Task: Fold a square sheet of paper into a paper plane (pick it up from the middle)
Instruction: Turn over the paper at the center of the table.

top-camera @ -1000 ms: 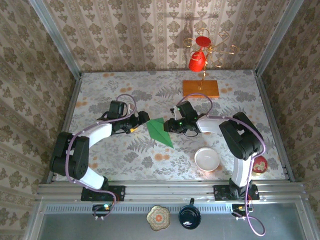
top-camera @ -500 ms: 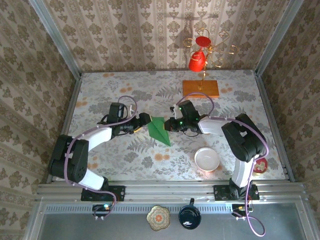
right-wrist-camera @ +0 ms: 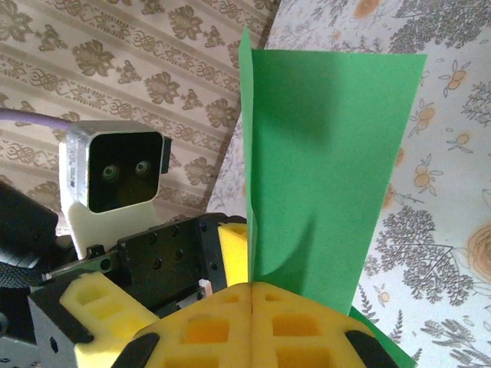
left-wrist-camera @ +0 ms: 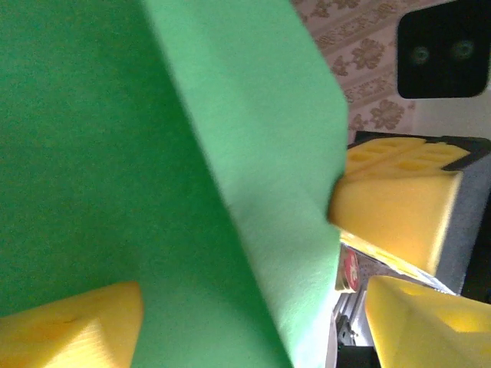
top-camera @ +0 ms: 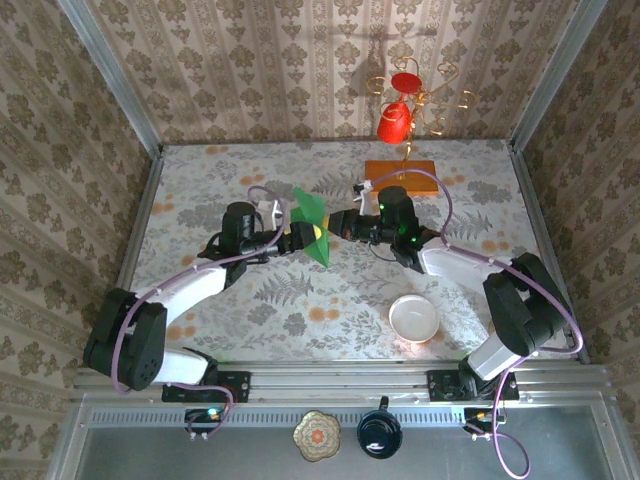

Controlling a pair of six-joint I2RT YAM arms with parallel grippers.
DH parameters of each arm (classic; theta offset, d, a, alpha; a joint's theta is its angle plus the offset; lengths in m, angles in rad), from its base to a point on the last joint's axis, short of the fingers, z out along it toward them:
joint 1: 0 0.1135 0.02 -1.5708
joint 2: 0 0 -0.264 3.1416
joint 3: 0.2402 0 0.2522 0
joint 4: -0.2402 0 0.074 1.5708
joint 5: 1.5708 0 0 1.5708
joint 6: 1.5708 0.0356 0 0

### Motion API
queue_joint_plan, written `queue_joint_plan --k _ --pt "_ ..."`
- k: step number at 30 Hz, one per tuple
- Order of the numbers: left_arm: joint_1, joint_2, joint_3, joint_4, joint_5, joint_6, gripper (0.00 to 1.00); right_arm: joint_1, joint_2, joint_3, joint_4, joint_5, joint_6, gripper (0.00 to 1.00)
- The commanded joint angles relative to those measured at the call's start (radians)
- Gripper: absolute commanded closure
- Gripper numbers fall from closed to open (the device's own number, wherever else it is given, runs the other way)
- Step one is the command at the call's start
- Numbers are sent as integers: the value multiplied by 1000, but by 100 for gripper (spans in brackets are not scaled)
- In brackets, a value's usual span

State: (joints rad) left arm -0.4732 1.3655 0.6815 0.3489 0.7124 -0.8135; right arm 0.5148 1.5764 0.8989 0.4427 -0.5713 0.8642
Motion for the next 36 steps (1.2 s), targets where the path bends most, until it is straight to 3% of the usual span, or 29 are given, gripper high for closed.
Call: queue_joint_plan --k 1,8,12,21,27,36 --pt "-14 -29 9 104 32 -41 28 -2 -39 -9 59 -29 74 100" --pt "-30 -41 -11 180 55 -67 44 -9 -33 -28 143 -51 144 99" --pt "-31 -68 -44 254 50 -88 47 -17 -29 -34 176 -65 173 99" --pt "-30 -111 -63 233 12 -105 55 -25 -36 -61 229 -70 197 97" --pt "-30 -90 -53 228 11 -124 66 -25 -41 -64 231 -75 199 97" --pt "-32 -52 -31 226 27 -144 73 -28 -46 -64 218 -85 200 91"
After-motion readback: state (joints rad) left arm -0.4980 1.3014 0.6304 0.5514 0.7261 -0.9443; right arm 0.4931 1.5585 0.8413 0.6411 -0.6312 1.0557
